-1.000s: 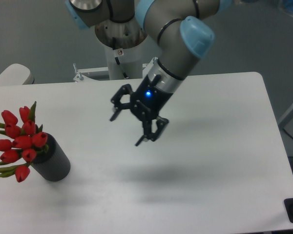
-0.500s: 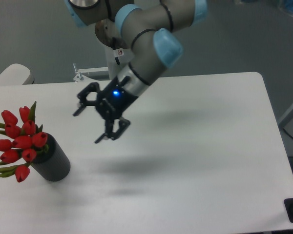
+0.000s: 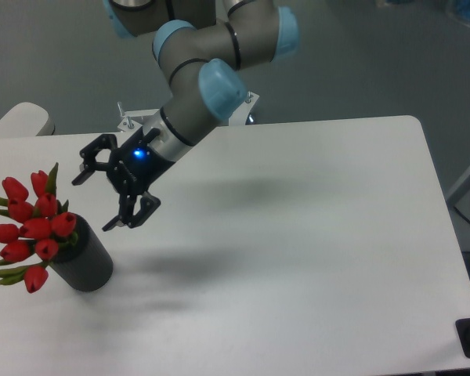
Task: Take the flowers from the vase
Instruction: 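Lower the open gripper around the tulip stems above the vase rim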
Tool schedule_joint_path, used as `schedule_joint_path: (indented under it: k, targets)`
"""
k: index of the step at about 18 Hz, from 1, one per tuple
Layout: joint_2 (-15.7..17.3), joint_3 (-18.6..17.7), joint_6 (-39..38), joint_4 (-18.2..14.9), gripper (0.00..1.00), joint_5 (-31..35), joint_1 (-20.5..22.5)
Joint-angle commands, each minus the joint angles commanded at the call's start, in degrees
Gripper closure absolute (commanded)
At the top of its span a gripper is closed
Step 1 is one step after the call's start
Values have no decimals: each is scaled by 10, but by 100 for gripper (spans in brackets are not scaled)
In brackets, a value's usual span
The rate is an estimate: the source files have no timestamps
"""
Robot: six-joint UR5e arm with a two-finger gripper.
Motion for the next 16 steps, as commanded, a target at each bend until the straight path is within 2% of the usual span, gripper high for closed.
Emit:
schedule_joint_path:
  k: [2, 5, 16]
  targets:
    - [0, 0, 0, 2, 0, 2, 0]
    - [-15, 4, -4, 29, 0, 1, -11]
    - [-41, 14, -34, 40, 0, -1, -27]
